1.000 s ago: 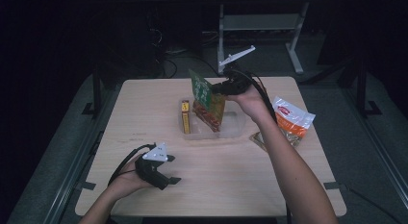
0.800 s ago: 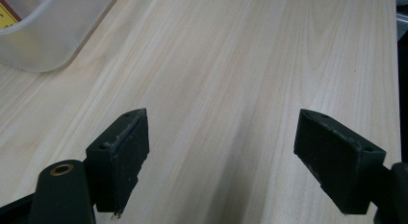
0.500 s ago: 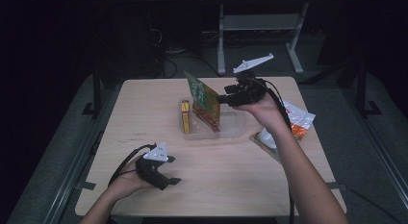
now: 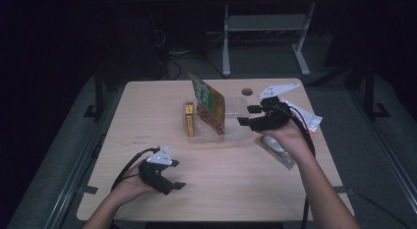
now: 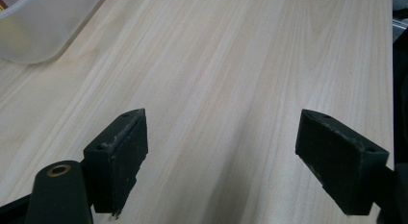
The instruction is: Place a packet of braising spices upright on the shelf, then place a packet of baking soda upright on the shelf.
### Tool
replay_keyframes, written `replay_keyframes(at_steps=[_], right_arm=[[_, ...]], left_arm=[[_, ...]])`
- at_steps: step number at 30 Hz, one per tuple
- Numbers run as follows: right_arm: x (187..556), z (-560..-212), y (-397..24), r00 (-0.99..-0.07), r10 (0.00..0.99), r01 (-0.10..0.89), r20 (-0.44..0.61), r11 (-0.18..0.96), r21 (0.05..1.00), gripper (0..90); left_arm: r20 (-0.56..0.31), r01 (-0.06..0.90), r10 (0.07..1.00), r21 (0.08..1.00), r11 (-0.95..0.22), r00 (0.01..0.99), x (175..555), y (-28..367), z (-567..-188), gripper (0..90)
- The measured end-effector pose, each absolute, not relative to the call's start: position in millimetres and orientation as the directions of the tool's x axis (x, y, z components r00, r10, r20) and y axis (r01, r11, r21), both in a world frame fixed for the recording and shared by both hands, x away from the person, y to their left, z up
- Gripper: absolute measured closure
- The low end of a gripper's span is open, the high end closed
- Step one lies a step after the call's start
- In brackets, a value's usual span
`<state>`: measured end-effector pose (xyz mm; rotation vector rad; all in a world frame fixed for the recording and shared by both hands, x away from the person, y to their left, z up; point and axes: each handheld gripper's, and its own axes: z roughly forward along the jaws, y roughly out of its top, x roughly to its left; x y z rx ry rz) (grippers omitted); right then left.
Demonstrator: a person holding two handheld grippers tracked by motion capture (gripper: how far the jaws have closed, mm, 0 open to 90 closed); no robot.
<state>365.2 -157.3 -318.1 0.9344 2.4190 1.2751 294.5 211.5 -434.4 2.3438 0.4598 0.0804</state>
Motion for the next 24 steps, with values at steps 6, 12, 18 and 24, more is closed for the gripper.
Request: replay_keyframes(at_steps=[6, 12, 18, 24], right_arm=[[355, -341, -174, -0.752, 0.655, 0.439, 0.077, 0.410, 0.799, 48.5], [350, -366, -196, -0.718, 0.693, 0.477, 0.056, 0.432, 0.765, 83.3], [360, -393, -225, -0.661, 0.750, 0.530, 0.021, 0.446, 0.721, 89.9], [371, -419, -250, -0.598, 0.800, 0.576, -0.059, 0.479, 0.662, 89.9]], left_arm=[[-0.079, 0.308, 0.352, 0.682, -0.663, 0.933, 295, 211, -436, 18.4], [-0.080, 0.308, 0.351, 0.681, -0.664, 0.933, 294, 211, -437, 18.4], [-0.075, 0.296, 0.338, 0.676, -0.674, 0.938, 292, 210, -438, 18.4], [-0.076, 0.298, 0.339, 0.675, -0.675, 0.938, 292, 211, -439, 18.4]])
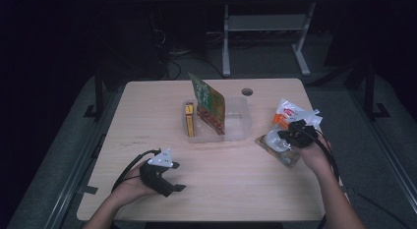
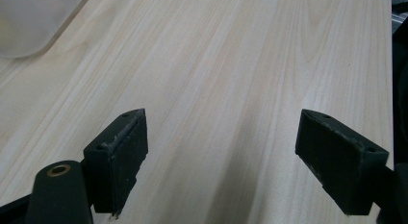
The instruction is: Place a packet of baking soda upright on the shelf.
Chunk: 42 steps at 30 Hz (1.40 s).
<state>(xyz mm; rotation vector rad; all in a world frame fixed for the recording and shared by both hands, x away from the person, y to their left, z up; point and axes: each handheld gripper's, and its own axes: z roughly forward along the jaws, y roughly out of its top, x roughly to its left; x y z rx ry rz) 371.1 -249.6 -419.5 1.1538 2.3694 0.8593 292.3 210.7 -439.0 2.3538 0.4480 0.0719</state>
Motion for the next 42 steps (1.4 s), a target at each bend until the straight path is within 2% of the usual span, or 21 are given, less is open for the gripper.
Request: replay_keyframes(at_steps=[5, 12, 14, 19, 28, 33, 36, 38, 42], right_arm=[[377, -431, -262, -0.568, 0.816, 0.585, -0.107, 0.492, 0.645, 89.9], [382, -442, -264, -0.572, 0.816, 0.630, -0.078, 0.499, 0.595, 89.9], [384, -448, -264, -0.554, 0.822, 0.641, -0.135, 0.524, 0.560, 90.0], [386, -449, -267, -0.554, 0.828, 0.656, -0.087, 0.498, 0.567, 90.0], [376, -445, -254, -0.640, 0.768, 0.655, 0.007, 0.541, 0.527, 90.0], [369, -444, -238, -0.708, 0.706, 0.597, -0.019, 0.613, 0.517, 90.0], [367, -443, -229, -0.724, 0.686, 0.555, -0.075, 0.644, 0.527, 89.9], [367, -440, -227, -0.726, 0.687, 0.553, -0.041, 0.618, 0.559, 90.0], [368, -441, -221, -0.744, 0.666, 0.544, -0.043, 0.643, 0.539, 90.0]], left_arm=[[-0.078, 0.305, 0.345, 0.671, -0.676, 0.936, 293, 212, -440, 18.4], [-0.077, 0.306, 0.347, 0.670, -0.676, 0.935, 293, 212, -440, 18.4], [-0.076, 0.307, 0.348, 0.669, -0.677, 0.934, 293, 212, -440, 18.4], [-0.080, 0.310, 0.348, 0.667, -0.677, 0.934, 294, 213, -441, 18.4], [-0.074, 0.302, 0.345, 0.670, -0.678, 0.936, 294, 213, -440, 18.4], [-0.078, 0.303, 0.342, 0.670, -0.677, 0.936, 292, 212, -441, 18.4], [-0.074, 0.295, 0.334, 0.667, -0.684, 0.940, 292, 211, -441, 18.4], [-0.076, 0.296, 0.333, 0.667, -0.684, 0.940, 292, 211, -441, 18.4], [-0.079, 0.298, 0.332, 0.665, -0.685, 0.940, 292, 211, -441, 18.4]])
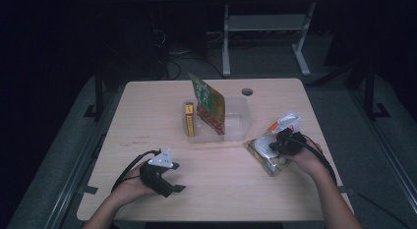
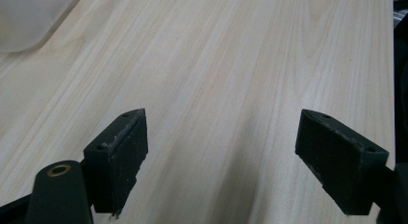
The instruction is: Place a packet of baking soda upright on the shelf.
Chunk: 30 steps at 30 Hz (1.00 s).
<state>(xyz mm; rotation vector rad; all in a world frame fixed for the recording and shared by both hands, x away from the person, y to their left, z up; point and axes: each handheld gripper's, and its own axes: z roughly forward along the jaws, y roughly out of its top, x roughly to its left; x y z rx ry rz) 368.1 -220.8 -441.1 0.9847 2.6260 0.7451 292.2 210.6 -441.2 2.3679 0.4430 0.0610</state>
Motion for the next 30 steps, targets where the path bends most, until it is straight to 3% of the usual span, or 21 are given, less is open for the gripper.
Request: replay_keyframes(at_steps=[12, 21, 30], right_arm=[[349, -440, -185, -0.829, 0.558, 0.488, 0.031, 0.695, 0.529, 90.0], [329, -440, -139, -0.906, 0.421, 0.378, 0.042, 0.761, 0.528, 90.0], [310, -441, -110, -0.942, 0.323, 0.321, 0.094, 0.775, 0.545, 90.0]], left_arm=[[-0.074, 0.297, 0.336, 0.670, -0.680, 0.939, 292, 211, -440, 18.4], [-0.064, 0.291, 0.338, 0.672, -0.681, 0.939, 291, 209, -440, 18.4], [-0.108, 0.305, 0.328, 0.703, -0.643, 0.938, 292, 181, -438, 18.8]])
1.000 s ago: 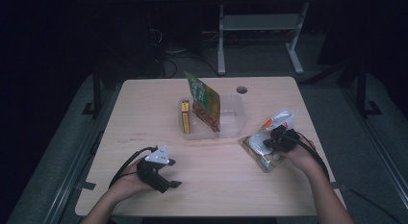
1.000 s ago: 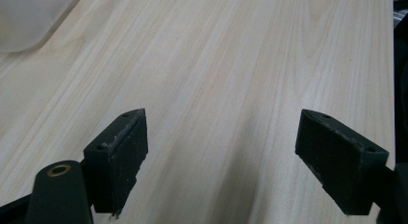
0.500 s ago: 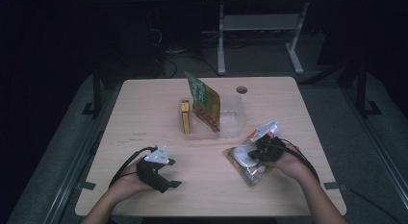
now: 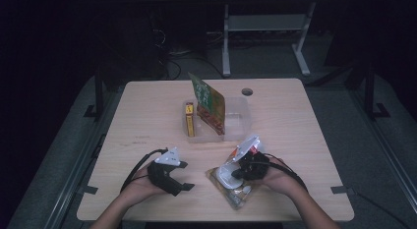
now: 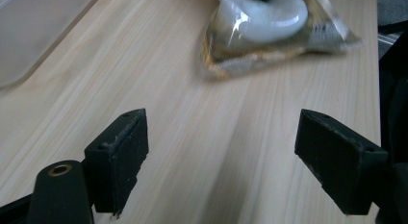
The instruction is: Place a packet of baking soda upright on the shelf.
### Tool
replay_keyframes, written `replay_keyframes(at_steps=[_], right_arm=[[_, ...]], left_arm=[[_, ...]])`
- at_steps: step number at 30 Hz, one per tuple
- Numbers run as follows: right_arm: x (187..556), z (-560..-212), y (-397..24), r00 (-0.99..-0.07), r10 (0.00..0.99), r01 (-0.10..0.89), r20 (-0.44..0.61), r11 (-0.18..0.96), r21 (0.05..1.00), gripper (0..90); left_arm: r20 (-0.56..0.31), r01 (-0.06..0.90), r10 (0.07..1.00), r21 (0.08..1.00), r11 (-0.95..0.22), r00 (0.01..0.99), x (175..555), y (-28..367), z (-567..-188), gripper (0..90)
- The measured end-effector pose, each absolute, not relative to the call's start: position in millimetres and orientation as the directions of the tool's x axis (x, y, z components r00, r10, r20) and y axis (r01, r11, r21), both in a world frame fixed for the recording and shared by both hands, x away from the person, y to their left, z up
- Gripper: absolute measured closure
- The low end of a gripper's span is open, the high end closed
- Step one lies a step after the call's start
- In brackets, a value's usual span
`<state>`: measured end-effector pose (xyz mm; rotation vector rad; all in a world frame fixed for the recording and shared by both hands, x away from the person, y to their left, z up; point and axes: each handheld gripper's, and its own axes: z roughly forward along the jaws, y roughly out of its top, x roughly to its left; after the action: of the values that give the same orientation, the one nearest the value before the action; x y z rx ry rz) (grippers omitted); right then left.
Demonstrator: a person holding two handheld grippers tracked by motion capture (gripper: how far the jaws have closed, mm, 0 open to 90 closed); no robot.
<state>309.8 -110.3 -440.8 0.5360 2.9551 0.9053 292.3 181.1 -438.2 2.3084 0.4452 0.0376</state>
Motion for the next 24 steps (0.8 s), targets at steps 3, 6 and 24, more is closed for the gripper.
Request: replay_keyframes(at_steps=[3, 6, 24], right_arm=[[302, -441, -106, -0.951, 0.294, 0.298, 0.099, 0.779, 0.552, 90.0], [299, -439, -108, -0.952, 0.292, 0.292, 0.094, 0.768, 0.570, 89.9], [288, -417, -207, -0.804, 0.584, 0.480, 0.115, 0.521, 0.706, 50.2]], left_arm=[[-0.100, 0.288, 0.309, 0.703, -0.651, 0.946, 294, 168, -438, 18.8], [-0.098, 0.274, 0.294, 0.708, -0.651, 0.951, 298, 154, -438, 19.3], [-0.211, 0.319, 0.244, 0.718, -0.619, 0.947, 332, 86, -457, 30.6]])
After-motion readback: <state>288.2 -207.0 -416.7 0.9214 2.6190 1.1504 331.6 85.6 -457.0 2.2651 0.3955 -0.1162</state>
